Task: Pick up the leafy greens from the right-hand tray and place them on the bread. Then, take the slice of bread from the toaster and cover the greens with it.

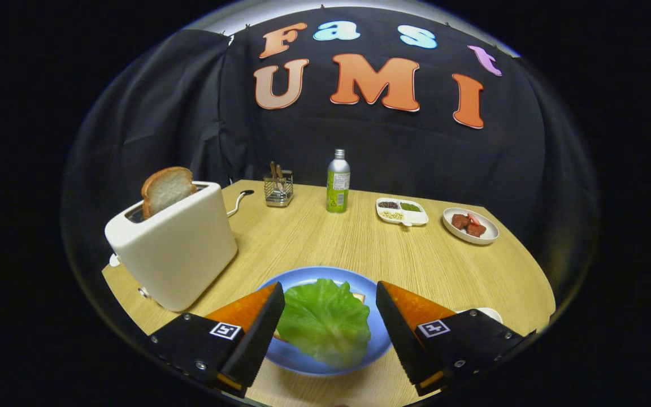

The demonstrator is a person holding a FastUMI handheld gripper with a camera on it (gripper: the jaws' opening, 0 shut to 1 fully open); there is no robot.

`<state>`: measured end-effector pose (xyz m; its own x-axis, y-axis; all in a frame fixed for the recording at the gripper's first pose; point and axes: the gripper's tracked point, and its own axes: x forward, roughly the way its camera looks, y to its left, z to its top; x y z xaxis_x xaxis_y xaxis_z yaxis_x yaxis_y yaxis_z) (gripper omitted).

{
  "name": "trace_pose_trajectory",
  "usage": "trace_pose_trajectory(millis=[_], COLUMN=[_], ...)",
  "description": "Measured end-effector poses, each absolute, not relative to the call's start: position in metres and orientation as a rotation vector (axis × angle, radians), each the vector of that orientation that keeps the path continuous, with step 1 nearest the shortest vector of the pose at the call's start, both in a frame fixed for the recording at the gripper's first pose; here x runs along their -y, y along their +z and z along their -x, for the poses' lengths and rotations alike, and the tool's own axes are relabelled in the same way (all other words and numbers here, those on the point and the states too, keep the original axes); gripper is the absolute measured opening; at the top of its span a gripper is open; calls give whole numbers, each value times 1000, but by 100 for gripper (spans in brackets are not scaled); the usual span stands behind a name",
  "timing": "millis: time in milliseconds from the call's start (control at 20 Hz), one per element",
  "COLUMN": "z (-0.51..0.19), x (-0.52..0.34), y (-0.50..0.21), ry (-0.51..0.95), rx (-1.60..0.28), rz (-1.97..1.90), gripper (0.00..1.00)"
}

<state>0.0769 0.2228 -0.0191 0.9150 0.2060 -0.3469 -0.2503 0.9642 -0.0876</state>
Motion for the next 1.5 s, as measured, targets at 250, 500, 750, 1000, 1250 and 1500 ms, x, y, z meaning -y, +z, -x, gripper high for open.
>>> trace_pose_trajectory(millis=[250,500,750,1000,1250,1500], z=[-67,-60,-57,-63,-69,-75], x=[-269,-330,-387,-426,-448,-457], y=[34,81,104,101,80,57], ry=[248,298,344,354,346,327], rx=[-263,-199,-166,-176,-229,-262], rz=[119,133,143,149,160,248], gripper=[97,97,97,97,96,75])
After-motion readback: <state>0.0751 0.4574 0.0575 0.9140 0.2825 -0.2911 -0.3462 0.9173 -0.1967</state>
